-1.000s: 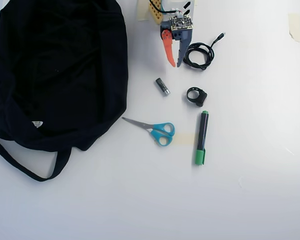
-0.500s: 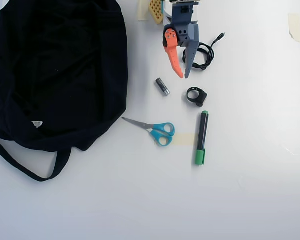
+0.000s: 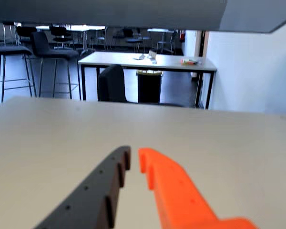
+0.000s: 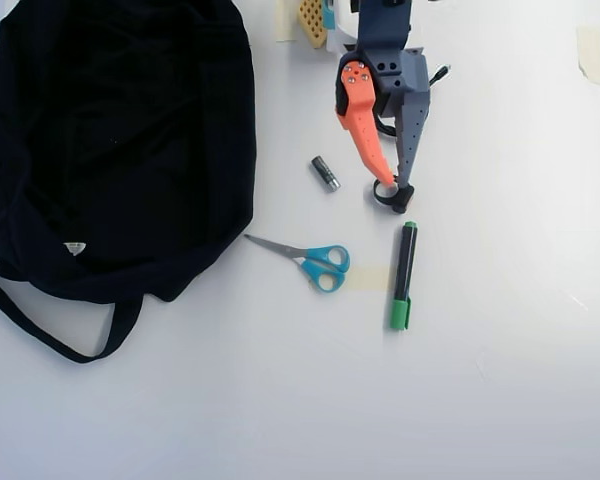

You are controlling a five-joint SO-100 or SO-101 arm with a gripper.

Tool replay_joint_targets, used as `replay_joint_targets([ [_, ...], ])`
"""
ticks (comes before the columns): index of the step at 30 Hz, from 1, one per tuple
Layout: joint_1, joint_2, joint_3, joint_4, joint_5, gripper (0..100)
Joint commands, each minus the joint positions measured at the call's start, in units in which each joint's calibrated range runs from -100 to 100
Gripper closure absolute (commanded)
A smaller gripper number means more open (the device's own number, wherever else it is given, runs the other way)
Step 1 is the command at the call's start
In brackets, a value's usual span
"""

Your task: Put the cable into the black bag

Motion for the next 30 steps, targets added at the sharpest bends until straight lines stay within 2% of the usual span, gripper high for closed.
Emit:
replay_joint_targets([
  [1,0.07,5.78,-9.47,-0.17,0.06,98],
  [14,0.29,22.96,-42.89,23.17,0.06,98],
  [19,0.37,25.78,-46.75,24.38,0.06,98],
  [30,0.44,26.36,-44.87,24.46,0.53,98],
])
